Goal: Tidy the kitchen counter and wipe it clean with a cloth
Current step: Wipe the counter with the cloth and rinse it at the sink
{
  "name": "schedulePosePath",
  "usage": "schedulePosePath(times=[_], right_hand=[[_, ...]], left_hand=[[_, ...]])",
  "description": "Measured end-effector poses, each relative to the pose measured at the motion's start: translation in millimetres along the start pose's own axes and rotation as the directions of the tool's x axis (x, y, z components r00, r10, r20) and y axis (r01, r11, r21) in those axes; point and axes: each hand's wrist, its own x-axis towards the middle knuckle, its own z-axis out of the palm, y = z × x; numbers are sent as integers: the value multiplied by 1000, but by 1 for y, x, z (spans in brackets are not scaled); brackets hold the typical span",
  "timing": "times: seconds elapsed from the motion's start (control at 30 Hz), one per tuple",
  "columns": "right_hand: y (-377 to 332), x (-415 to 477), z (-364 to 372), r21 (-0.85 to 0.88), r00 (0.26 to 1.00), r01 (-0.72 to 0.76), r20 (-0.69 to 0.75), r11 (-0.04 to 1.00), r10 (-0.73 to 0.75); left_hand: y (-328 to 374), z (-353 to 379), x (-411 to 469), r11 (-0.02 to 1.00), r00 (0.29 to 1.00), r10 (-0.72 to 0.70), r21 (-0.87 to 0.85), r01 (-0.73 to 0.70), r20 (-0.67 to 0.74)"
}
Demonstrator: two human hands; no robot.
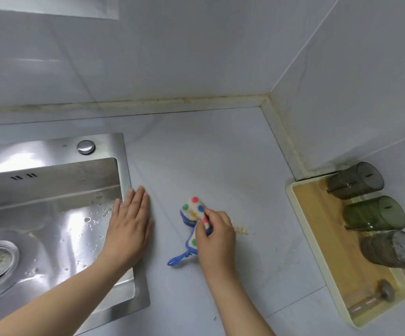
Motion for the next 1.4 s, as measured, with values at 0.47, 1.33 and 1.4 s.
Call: schedulePosePath(times=[0.47,1.33,1.4], right_hand=[[34,19,7,-355,995,-88,-78,931,64],[44,-70,-11,-382,998,-55,-12,923,55],[53,-62,-26,-387,994,-105,-24,916,104]], left_hand=[[-15,3,-14,999,996,-18,35,15,89],[-17,6,-16,1000,994,-10,22,8,110],[-17,6,-15,1000,995,-11,22,9,104]])
